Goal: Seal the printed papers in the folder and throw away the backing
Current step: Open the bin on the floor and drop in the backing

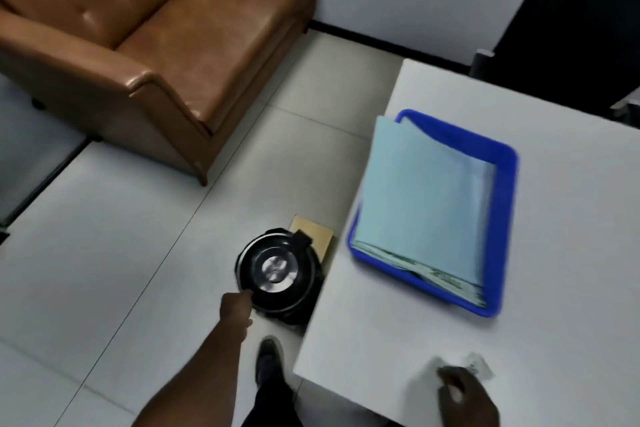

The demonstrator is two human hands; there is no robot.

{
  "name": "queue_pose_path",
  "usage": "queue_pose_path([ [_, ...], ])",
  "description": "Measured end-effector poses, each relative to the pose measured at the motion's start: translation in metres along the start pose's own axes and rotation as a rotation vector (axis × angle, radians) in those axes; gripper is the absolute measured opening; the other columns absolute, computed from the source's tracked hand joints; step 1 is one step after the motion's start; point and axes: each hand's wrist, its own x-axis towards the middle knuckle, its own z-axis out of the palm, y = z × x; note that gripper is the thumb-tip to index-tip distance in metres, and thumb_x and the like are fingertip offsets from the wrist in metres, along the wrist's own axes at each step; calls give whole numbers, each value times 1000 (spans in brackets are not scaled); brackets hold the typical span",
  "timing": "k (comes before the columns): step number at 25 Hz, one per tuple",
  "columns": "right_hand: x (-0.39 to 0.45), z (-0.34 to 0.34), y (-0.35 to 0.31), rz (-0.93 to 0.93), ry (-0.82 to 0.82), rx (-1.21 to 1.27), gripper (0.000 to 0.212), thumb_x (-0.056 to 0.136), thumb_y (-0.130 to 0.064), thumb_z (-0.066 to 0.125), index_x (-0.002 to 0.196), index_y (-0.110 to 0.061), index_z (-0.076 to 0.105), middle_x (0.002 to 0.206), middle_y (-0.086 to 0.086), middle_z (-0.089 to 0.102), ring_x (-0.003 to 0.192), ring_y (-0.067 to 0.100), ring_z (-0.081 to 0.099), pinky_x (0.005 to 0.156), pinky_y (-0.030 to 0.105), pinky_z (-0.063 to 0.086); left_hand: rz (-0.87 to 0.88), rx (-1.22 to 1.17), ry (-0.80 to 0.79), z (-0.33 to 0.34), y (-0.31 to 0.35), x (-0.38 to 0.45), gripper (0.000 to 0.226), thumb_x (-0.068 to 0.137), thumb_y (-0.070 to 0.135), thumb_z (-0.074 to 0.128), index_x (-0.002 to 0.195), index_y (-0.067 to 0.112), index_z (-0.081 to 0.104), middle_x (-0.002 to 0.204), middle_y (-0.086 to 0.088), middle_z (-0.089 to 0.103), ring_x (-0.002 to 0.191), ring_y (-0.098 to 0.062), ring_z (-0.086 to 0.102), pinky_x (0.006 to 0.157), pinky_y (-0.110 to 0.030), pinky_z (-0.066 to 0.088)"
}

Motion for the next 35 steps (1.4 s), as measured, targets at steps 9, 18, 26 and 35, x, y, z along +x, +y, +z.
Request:
queue_pose_path([
  [9,33,232,-117,-308,-315,-188,26,76,1,61,83,-22,72,87,-13,71,84,-1,63,78,7,45,-291,105,-290,6,1,128,51,83,18,66,131,10,49,131,-15,49,109,-40,48,76,-67,54],
  [18,41,275,-108,-144,-492,-286,29,82,1,60,83,-27,67,89,-9,70,84,-1,61,72,3,43,-353,139,-258,13,28,134,54,83,19,62,134,9,48,136,-16,49,116,-45,47,82,-71,49],
  [26,1,287,-104,-81,-822,-321,28,75,-2,52,81,-21,72,87,-5,75,84,9,67,78,24,55,23,27,-148,8,41,131,40,67,27,67,100,13,50,90,-19,65,65,-26,59,63,-45,61],
  [35,44,334,-120,-419,-908,-827,54,83,-12,63,137,-21,57,149,9,50,139,30,43,112,44,35,314,211,-258,19,82,88,16,79,11,59,88,23,52,81,-10,67,61,-26,60,54,-37,51],
])
